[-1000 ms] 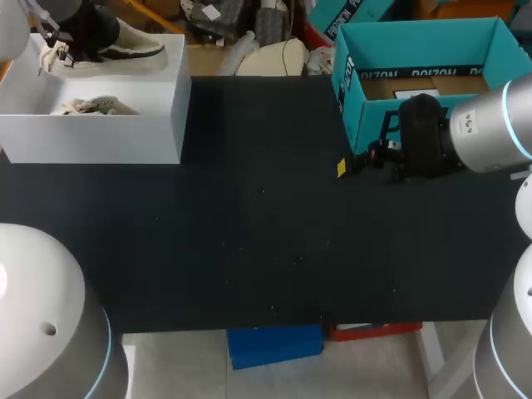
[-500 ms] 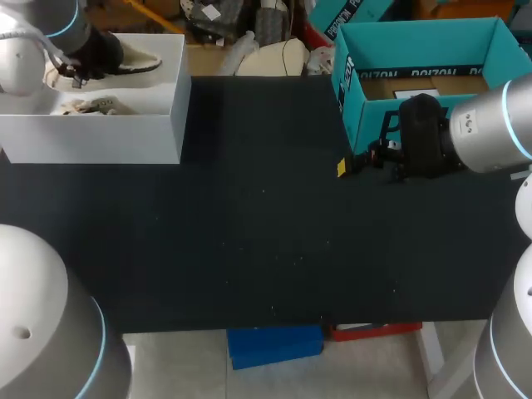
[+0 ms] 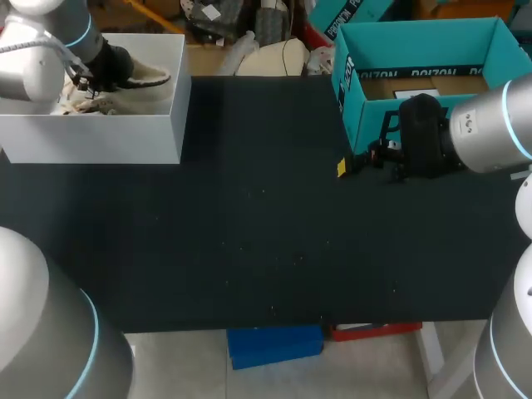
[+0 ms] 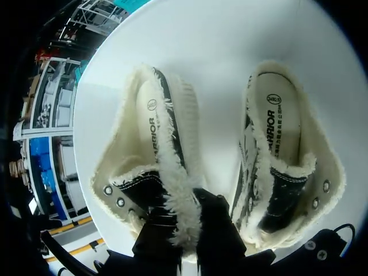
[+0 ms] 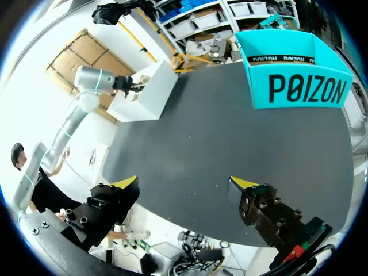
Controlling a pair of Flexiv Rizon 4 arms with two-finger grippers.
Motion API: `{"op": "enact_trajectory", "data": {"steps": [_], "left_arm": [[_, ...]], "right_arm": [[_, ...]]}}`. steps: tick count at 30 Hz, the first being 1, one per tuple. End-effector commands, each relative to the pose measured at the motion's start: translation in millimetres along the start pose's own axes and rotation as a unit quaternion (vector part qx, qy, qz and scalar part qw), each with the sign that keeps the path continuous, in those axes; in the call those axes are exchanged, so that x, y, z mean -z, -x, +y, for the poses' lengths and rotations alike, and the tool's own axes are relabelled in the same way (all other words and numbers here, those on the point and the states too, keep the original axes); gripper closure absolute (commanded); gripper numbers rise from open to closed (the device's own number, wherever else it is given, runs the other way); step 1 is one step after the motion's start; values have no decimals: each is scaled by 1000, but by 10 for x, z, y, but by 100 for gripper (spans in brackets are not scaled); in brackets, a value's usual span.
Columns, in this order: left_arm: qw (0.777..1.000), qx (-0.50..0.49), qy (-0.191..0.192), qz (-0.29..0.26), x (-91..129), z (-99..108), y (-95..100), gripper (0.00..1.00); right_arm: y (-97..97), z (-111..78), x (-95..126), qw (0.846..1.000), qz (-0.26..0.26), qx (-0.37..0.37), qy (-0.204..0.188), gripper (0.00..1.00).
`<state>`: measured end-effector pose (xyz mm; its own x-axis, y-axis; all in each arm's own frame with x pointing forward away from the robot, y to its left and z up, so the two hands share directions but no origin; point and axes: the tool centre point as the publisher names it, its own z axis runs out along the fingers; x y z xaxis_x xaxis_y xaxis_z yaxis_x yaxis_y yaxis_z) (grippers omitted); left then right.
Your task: Take the shoe out of the shoebox, open the shoe tongue, remove and reinsert the insole, then place the shoe into the shoebox
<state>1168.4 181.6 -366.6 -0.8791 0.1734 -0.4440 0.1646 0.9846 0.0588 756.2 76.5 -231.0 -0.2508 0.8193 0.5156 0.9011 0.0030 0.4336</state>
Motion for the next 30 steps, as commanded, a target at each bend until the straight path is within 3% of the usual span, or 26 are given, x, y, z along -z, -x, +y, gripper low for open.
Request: {"op": "enact_trajectory", "data": {"steps": [1, 2, 3, 4, 6, 7, 8, 9, 14, 15, 17, 19, 22, 26, 30], "left_arm": [[1000, -5, 1, 2, -179, -34, 9, 100], [1000, -7, 1, 5, -199, -44, -7, 90], [1000, -7, 1, 5, -202, -47, -10, 66], [1000, -7, 1, 5, -194, -57, -17, 56], [1000, -7, 0, 5, -158, -74, -17, 51], [1000, -4, -3, 4, -105, -85, -6, 27], [1000, -4, -4, 4, -68, -94, 3, 14], [1000, 0, -10, 9, -5, -105, 11, 7], [999, 15, -32, 23, 552, -197, 48, 12], [999, 18, -42, 25, 663, -221, 57, 19], [996, 37, -78, 37, 900, -293, 52, 22], [993, 50, -97, 49, 1111, -372, 19, 19], [991, 67, -104, 56, 1462, -523, -71, 0], [983, 104, -133, 69, 1917, -751, -226, 0], [972, 136, -163, 96, 2262, -1107, -495, 0]], "right_arm": [[-3, 4, -5, 1000, 0, 0, -1, 0], [-3, 4, -5, 1000, 0, 0, -1, 0], [-3, 4, -5, 1000, 0, 0, -1, 0], [-3, 4, -5, 1000, 0, 0, -1, 0], [-3, 4, -5, 1000, 0, 0, -1, 0], [-3, 4, -5, 1000, 0, 0, -1, 0], [-3, 4, -5, 1000, 0, 0, -1, 0], [-3, 4, -5, 1000, 0, 0, -1, 0], [-3, 4, -5, 1000, 0, 0, -1, 0], [-3, 4, -5, 1000, 0, 0, -1, 0], [-3, 4, -5, 1000, 0, 0, -1, 0], [-3, 4, -5, 1000, 0, 0, -1, 0], [-3, 4, -5, 1000, 0, 0, -1, 0], [-3, 4, -5, 1000, 0, 0, -1, 0], [-3, 4, -5, 1000, 0, 0, -1, 0]]}}
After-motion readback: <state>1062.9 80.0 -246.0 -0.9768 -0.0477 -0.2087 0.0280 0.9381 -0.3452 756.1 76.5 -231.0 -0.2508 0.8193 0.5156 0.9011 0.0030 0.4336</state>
